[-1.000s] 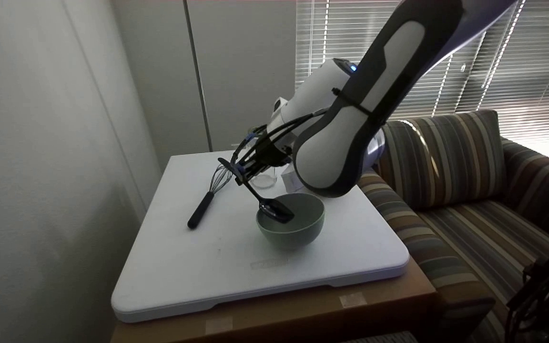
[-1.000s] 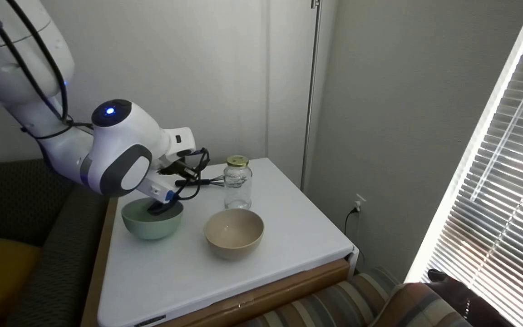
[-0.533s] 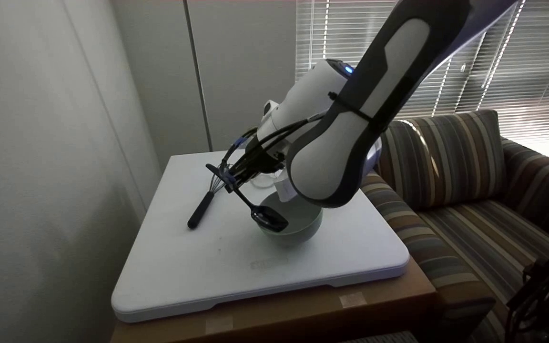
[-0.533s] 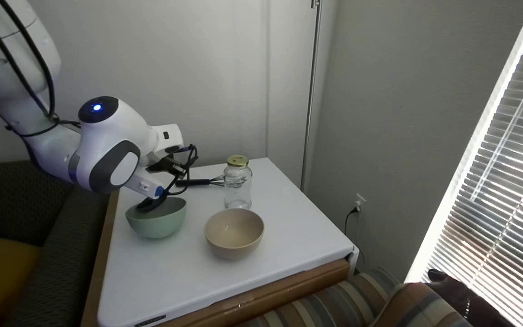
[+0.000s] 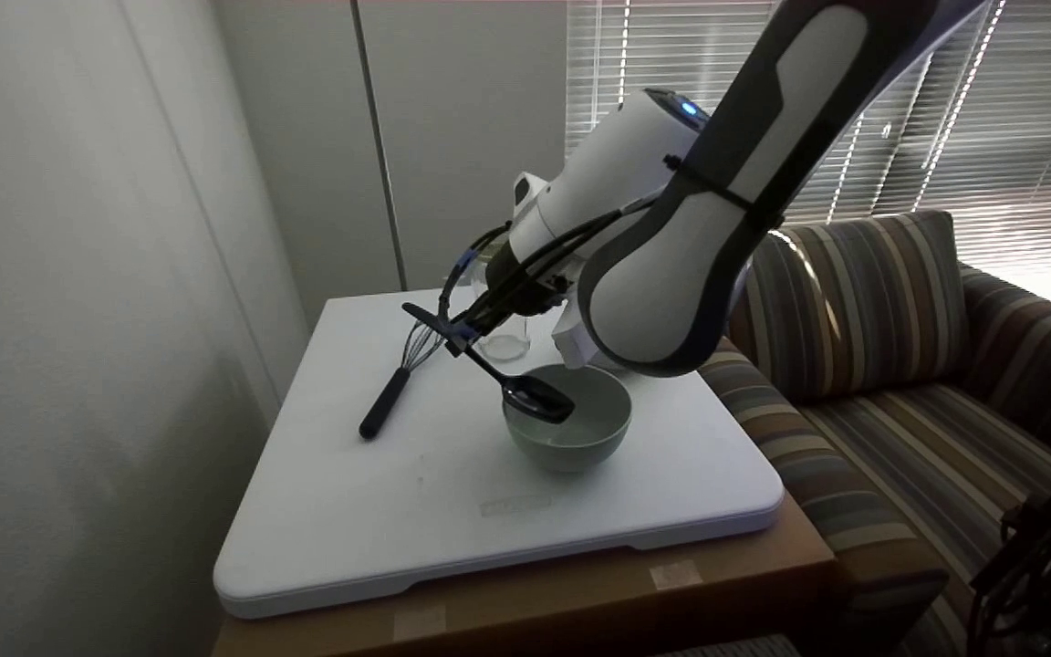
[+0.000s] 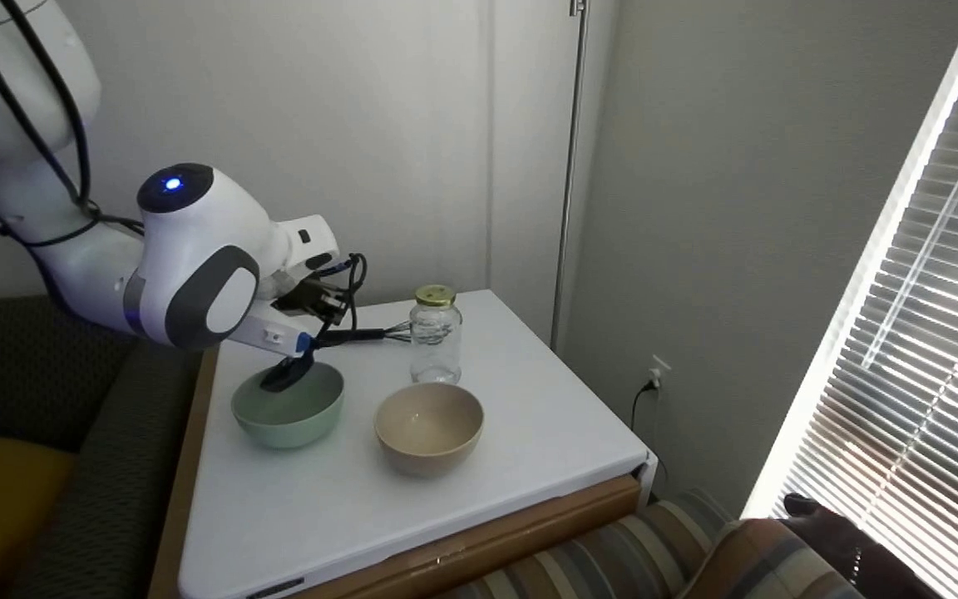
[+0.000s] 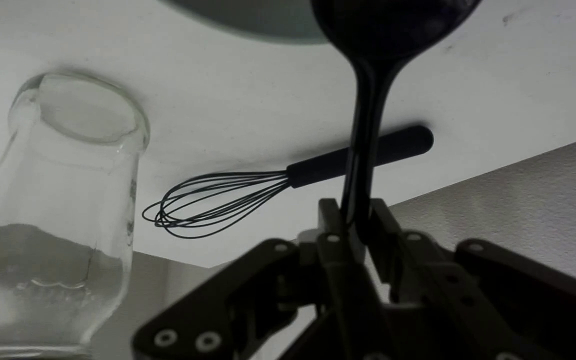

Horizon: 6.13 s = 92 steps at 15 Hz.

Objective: Put the lid on top of the glass jar, put the black ladle inside the green bowl, take the ladle out of the bowl

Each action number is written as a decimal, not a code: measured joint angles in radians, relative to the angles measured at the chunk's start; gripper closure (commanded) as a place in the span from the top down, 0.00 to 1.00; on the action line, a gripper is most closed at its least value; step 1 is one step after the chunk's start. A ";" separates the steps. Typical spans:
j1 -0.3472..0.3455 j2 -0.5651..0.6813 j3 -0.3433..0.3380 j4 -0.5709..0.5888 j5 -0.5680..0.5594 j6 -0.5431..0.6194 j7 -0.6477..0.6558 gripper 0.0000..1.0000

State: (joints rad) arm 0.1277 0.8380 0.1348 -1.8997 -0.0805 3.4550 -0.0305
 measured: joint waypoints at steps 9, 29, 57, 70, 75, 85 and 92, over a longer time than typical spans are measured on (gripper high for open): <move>-0.098 -0.046 0.033 -0.030 -0.008 0.000 0.020 0.04; -0.230 -0.034 0.167 -0.163 -0.010 -0.001 0.071 0.64; 0.048 -0.298 -0.112 -0.116 0.047 -0.418 0.072 1.00; 0.062 -0.048 -0.090 0.098 0.041 -0.318 0.058 0.60; 0.066 0.014 -0.089 0.166 0.041 -0.320 0.055 0.24; 0.156 0.029 -0.216 0.195 0.040 -0.304 0.061 0.01; 0.218 0.029 -0.294 0.194 0.040 -0.285 0.067 0.01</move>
State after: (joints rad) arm 0.3461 0.8670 -0.1596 -1.7054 -0.0410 3.1701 0.0362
